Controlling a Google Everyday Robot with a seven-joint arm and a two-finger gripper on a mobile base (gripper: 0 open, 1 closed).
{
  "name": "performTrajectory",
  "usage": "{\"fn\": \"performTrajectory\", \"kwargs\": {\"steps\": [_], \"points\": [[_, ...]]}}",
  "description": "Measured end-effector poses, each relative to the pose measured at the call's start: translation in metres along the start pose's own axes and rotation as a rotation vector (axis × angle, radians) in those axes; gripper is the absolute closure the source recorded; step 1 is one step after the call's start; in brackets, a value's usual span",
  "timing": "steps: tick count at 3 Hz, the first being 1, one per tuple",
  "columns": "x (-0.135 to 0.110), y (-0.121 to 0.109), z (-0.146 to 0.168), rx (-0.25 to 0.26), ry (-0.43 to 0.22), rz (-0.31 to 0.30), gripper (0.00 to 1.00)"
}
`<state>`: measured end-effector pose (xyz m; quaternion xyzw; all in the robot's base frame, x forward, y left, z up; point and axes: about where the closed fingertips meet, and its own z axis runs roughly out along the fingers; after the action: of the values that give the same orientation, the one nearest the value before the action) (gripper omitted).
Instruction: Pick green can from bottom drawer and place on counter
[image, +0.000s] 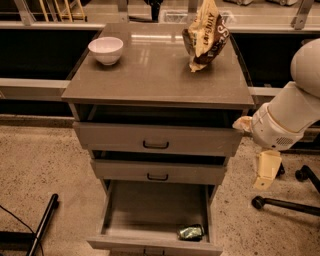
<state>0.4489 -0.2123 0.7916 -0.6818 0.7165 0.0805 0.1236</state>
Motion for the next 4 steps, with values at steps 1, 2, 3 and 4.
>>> {"fn": "performTrajectory", "kwargs": {"steps": [1,2,3,4], "points": [[0.000,0.000,0.000,0.000,0.001,0.001,0.00],[0.010,-0.006,0.030,0.021,-0.024,-0.014,0.00],[0.026,-0.008,0.120,0.008,-0.095,-0.074,0.00],[0.034,-0.015,0.181,0.001,-0.146,-0.156,0.00]]}}
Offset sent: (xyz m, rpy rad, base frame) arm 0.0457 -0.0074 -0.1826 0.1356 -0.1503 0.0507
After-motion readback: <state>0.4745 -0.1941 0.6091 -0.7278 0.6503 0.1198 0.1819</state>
